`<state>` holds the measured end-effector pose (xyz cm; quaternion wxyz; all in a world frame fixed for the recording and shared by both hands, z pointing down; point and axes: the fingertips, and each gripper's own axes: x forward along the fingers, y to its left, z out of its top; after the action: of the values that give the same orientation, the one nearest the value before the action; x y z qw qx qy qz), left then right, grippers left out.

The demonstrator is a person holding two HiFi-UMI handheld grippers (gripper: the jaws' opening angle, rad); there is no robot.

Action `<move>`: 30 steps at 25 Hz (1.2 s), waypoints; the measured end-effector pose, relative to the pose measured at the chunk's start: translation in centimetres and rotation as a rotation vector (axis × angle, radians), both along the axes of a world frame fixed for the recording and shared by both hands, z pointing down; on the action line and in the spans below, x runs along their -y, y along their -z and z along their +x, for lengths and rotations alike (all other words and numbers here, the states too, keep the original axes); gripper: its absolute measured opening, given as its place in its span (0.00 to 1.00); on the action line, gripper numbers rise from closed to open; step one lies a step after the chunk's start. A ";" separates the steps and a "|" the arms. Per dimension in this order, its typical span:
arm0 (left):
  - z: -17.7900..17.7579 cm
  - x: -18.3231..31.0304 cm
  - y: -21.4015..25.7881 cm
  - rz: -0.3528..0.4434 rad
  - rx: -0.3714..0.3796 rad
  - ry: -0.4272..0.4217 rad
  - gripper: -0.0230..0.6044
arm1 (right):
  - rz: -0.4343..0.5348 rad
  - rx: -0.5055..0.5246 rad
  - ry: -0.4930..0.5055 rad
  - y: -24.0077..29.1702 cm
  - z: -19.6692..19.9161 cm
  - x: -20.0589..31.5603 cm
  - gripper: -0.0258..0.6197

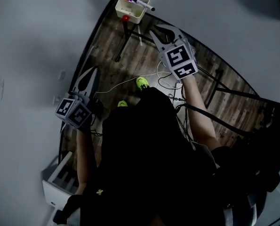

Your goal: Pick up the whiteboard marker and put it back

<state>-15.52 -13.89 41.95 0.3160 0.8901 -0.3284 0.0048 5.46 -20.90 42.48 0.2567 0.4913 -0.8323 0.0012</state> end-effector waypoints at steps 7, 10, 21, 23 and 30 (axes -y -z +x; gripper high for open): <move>-4.1 -1.8 0.6 0.031 -0.021 -0.033 0.09 | -0.007 0.000 -0.023 0.8 -4.3 -4.0 0.04; -5.1 -2.4 0.8 0.045 -0.039 -0.050 0.09 | -0.015 0.004 -0.027 1.0 -6.0 -5.7 0.04; -7.4 -5.7 2.6 0.103 -0.071 -0.168 0.09 | -0.042 0.098 -0.094 1.9 -10.9 -12.4 0.04; -7.8 -6.3 2.5 0.108 -0.075 -0.194 0.09 | -0.042 0.110 -0.108 1.7 -11.9 -13.6 0.04; -8.1 -9.2 1.6 0.086 -0.101 -0.259 0.09 | -0.089 0.264 -0.126 0.9 -15.2 -18.6 0.04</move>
<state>-23.58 -4.68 40.34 0.2903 0.9368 -0.1946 -0.0134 -9.76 -2.30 41.61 0.1660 0.5262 -0.8255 0.1189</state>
